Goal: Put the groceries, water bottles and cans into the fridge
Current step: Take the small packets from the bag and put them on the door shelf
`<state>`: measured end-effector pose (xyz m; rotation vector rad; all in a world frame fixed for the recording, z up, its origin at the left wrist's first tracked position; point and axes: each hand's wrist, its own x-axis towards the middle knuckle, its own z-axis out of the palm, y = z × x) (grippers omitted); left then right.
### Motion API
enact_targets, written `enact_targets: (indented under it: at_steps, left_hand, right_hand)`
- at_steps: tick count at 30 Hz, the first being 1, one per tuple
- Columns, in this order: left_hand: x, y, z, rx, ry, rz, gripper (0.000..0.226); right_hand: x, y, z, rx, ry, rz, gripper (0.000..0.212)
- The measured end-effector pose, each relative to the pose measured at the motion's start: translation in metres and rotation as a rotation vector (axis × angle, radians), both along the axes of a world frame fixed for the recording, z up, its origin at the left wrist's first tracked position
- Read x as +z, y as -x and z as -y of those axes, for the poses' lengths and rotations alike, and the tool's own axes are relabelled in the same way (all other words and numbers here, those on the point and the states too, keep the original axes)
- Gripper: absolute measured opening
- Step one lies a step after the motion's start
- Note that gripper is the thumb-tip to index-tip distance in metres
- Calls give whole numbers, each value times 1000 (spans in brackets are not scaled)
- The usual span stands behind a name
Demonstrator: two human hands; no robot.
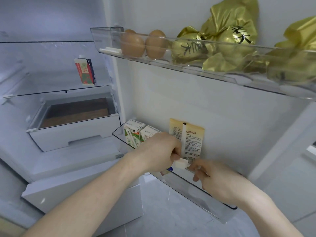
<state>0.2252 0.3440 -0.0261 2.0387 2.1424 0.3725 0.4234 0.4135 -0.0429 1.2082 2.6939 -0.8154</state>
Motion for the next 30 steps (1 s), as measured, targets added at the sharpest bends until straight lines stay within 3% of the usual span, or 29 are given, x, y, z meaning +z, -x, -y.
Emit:
enact_targets:
  at_steps: [7, 16, 21, 27, 30]
  left_hand:
    - [-2, 3, -2, -24, 136, 164, 4]
    - [6, 15, 50, 159, -135, 234, 8]
    - [-1, 26, 86, 233, -318, 282, 9]
    - [-12, 47, 138, 349, -428, 295, 11]
    - [-22, 67, 180, 451, -383, 284, 14]
  right_hand:
    - [1, 0, -5, 65, -26, 32, 26]
    - [-4, 10, -9, 102, 99, 11, 25]
    - [-7, 16, -12, 124, 44, 35, 25]
    - [24, 17, 20, 58, -75, -179, 15]
    - [41, 45, 62, 200, -94, -336, 22]
